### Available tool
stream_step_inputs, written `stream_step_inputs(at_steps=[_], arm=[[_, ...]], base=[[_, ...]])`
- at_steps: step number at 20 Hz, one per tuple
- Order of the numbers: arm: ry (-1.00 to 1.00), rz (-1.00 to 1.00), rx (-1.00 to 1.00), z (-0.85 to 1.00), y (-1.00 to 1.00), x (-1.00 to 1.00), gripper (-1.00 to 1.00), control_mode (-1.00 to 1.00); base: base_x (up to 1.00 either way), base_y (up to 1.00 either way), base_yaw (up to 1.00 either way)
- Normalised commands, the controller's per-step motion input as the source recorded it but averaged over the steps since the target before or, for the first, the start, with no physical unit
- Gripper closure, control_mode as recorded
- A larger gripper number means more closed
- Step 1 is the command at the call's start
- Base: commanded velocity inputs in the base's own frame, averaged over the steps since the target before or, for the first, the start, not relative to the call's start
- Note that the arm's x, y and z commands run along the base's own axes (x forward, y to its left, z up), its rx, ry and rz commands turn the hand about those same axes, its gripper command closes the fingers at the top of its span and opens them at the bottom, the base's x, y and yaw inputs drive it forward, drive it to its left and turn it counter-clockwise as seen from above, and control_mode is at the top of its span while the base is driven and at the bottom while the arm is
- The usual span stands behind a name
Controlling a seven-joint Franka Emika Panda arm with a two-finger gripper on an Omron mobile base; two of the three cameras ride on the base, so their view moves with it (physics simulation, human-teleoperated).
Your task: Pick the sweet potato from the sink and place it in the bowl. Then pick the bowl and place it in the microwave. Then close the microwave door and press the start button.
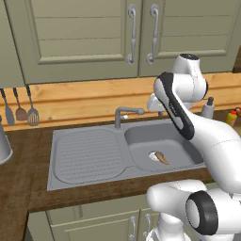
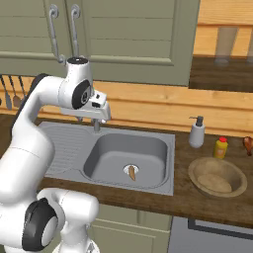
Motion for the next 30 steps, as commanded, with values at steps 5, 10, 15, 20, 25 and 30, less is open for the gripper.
stream_step_inputs(at_steps=[5,10,15,20,25,30], arm=[[0.0,0.03,0.02,-0.01,-0.27,-0.01,-1.0,-1.0],[-0.07,0.21,0.02,-0.09,-0.52,-0.62,-1.0,-1.0],[-0.01,0.31,0.0,-0.42,-0.3,-0.22,-1.0,-1.0],[-0.06,0.38,0.0,-0.66,-0.4,-0.06,-1.0,-1.0],[-0.05,0.26,0.07,-0.46,-0.36,0.08,-1.0,-1.0],[-0.01,0.17,0.11,-0.31,-0.28,0.06,-1.0,-1.0]], base=[[0.0,0.0,0.0],[0.0,0.0,0.0],[0.0,0.0,0.0],[0.0,0.0,0.0],[0.0,0.0,0.0],[0.0,0.0,0.0]])
